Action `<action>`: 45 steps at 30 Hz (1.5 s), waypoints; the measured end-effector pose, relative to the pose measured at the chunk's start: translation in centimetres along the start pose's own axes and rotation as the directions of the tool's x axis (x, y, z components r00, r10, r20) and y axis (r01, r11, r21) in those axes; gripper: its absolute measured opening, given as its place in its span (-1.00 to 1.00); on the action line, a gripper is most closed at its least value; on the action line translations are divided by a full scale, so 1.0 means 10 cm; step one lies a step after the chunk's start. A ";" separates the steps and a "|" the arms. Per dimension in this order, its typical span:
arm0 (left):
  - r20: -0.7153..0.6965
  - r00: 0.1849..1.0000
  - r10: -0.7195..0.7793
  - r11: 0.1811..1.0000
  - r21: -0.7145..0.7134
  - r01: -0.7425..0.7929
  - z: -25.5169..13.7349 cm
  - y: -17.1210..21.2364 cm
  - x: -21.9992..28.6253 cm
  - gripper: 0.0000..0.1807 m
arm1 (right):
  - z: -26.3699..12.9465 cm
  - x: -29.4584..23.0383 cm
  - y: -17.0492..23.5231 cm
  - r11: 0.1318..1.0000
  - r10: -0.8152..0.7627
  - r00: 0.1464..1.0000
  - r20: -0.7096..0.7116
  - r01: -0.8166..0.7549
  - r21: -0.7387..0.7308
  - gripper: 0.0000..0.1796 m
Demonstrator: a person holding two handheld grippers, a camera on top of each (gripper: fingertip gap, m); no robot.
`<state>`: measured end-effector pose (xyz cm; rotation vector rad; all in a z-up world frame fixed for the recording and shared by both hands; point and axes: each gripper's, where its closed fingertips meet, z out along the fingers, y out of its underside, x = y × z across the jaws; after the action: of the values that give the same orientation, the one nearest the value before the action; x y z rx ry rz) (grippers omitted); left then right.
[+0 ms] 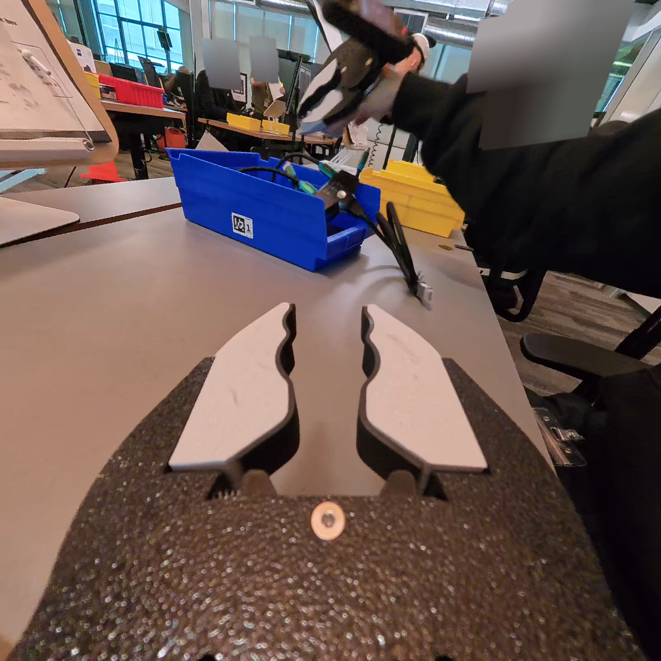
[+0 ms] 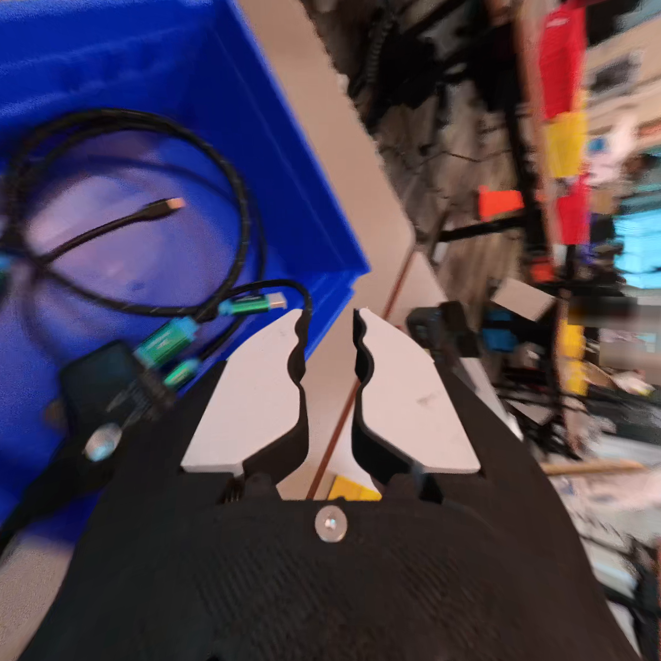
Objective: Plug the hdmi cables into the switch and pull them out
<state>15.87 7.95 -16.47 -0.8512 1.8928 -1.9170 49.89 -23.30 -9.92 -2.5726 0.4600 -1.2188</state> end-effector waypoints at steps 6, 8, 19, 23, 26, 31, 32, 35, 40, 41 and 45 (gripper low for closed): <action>-0.012 1.000 0.005 1.000 -0.007 -0.005 0.01 0.01 0.02 -0.62 | -1.39 -1.32 0.02 0.954 -0.271 0.738 0.619 0.122 0.273 -0.48; -0.016 1.000 0.007 1.000 -0.019 -0.007 0.02 0.02 0.03 -0.62 | -1.48 -1.71 0.10 0.927 -0.362 0.696 0.620 0.200 0.317 -0.47; -0.041 0.999 -0.003 0.999 -0.040 0.002 0.05 0.05 0.05 -0.62 | -0.76 -2.27 0.13 0.857 -0.506 0.774 0.381 0.402 0.321 -0.73; -0.041 0.999 0.002 0.999 -0.034 -0.003 0.04 0.04 0.06 -0.63 | -0.90 -2.13 0.22 0.805 -0.593 0.719 0.364 0.517 0.291 -0.91; -0.044 0.999 0.000 0.999 -0.038 -0.002 0.05 0.04 0.06 -0.63 | -1.11 -1.57 0.07 0.874 -0.482 0.815 0.323 0.420 0.245 -0.91; -0.053 0.998 -0.015 0.999 -0.041 0.013 0.05 0.05 0.05 -0.63 | -1.18 -0.38 -0.15 0.995 -0.094 0.995 0.029 0.093 0.046 -0.91; -0.053 0.998 -0.016 0.999 -0.037 0.014 0.04 0.04 0.05 -0.63 | -1.14 -0.24 -0.12 0.999 -0.043 0.998 -0.039 0.043 -0.022 -0.91; -0.055 0.998 -0.023 1.000 -0.022 0.022 0.03 0.02 0.05 -0.64 | -0.98 -0.06 -0.03 0.978 -0.081 0.974 -0.213 0.037 -0.203 -0.92; -0.063 0.997 -0.034 0.999 -0.005 0.034 0.01 0.00 0.05 -0.65 | -0.47 -0.31 -0.13 0.984 -0.064 0.965 -0.255 0.019 -0.175 -0.90; -0.064 0.997 -0.032 0.999 -0.004 0.032 0.01 0.00 0.05 -0.65 | -0.38 -0.38 -0.19 0.992 -0.038 0.968 -0.250 0.005 -0.129 -0.91; -0.064 0.998 -0.022 1.000 -0.005 0.021 0.01 0.00 0.06 -0.66 | -0.20 -0.42 -0.27 0.994 -0.098 0.917 -0.386 0.074 -0.076 -0.91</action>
<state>15.47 7.48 -16.41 -0.8243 1.9329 -1.9755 46.27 -19.40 -10.66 -2.4165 0.4698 -1.7879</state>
